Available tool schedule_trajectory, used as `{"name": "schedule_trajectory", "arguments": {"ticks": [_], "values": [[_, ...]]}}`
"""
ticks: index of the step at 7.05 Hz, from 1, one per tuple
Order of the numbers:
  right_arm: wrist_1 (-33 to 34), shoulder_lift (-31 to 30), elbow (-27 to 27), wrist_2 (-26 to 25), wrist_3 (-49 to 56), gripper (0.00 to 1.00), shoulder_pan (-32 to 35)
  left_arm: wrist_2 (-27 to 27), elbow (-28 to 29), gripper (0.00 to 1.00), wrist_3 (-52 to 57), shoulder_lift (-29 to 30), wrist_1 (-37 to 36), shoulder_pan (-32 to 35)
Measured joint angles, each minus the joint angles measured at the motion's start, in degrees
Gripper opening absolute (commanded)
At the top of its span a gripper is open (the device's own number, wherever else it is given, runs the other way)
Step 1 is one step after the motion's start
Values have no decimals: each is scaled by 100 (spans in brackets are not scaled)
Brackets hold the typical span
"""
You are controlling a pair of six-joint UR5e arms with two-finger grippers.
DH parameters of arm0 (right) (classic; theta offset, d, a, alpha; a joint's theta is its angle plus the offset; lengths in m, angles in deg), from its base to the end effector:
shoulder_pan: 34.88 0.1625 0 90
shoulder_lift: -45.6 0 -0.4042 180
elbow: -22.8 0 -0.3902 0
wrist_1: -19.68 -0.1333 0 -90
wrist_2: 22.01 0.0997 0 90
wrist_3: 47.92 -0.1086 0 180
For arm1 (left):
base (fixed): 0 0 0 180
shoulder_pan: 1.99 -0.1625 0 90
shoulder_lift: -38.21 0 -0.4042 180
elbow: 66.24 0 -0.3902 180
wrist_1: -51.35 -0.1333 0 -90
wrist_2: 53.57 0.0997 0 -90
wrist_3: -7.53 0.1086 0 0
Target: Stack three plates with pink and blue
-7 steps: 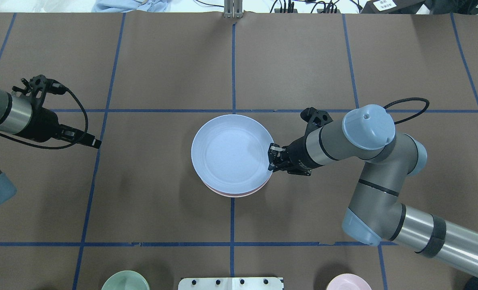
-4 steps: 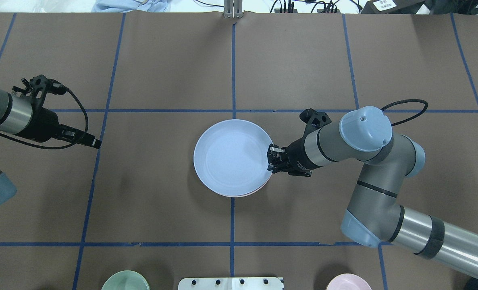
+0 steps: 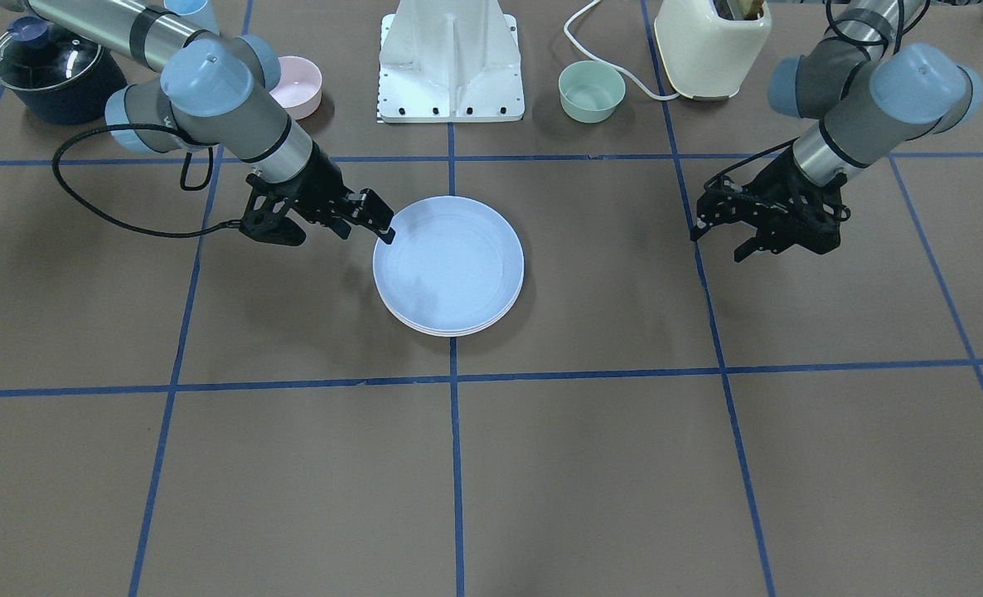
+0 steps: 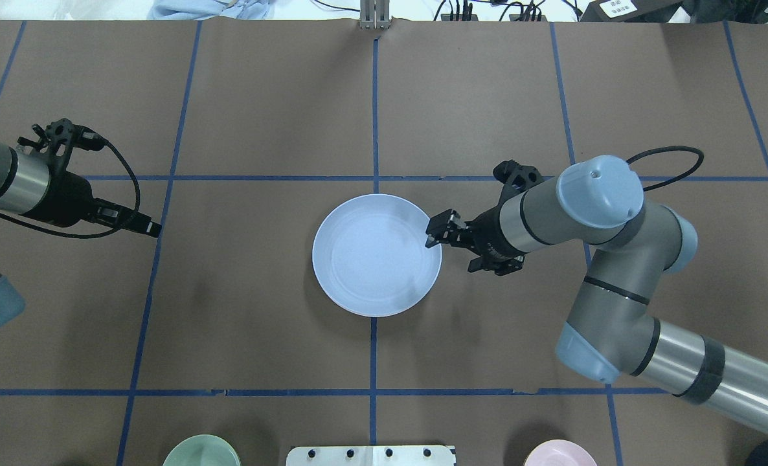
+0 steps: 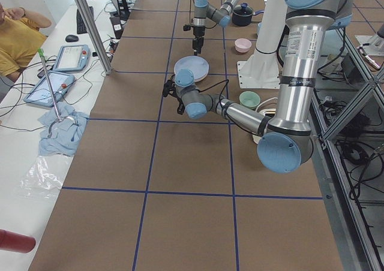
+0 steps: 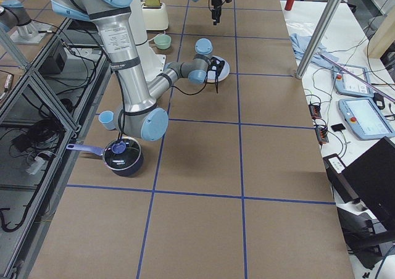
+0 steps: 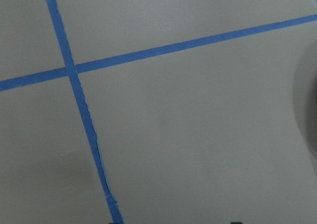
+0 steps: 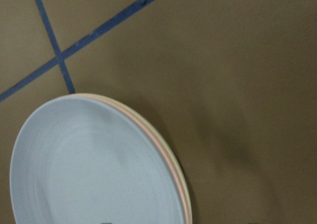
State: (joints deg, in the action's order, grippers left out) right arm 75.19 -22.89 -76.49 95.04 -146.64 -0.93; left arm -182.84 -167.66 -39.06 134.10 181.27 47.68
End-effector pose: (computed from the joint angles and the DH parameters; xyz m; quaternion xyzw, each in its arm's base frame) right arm -0.4616 -0.4119 0.2886 -0.0776 -0.5548 0.1803 0.8085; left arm 0.2994 -0.4524 0.4101 0.1245 0.5244 0.1155 0.8344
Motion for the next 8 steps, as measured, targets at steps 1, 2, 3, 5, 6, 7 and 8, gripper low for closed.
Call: {"name": "schedule_trajectory", "arguments": {"ticks": [1,2,3,5,6,7,8], "values": [[2,-191,-23,288,118,100,323,-1,-1,80,281,-64,-11,127],[3,-487,-60,577,466,100,666,1,3,80,718,-212,-31,324],[3,-868,-98,801,1017,100,1017,4,14,80,1192,-388,-64,590],[5,-1792,-114,1180,2634,100,1873,-1,26,83,2410,-723,-389,1380],[45,-2268,-88,1329,3692,100,2379,-6,9,83,3259,-776,-908,1888],[239,-2625,-65,1449,4764,100,2904,-9,-3,83,4019,-784,-1414,2390],[650,-2793,-56,1586,5763,100,3387,-12,-2,85,4494,-803,-1727,2802]]}}
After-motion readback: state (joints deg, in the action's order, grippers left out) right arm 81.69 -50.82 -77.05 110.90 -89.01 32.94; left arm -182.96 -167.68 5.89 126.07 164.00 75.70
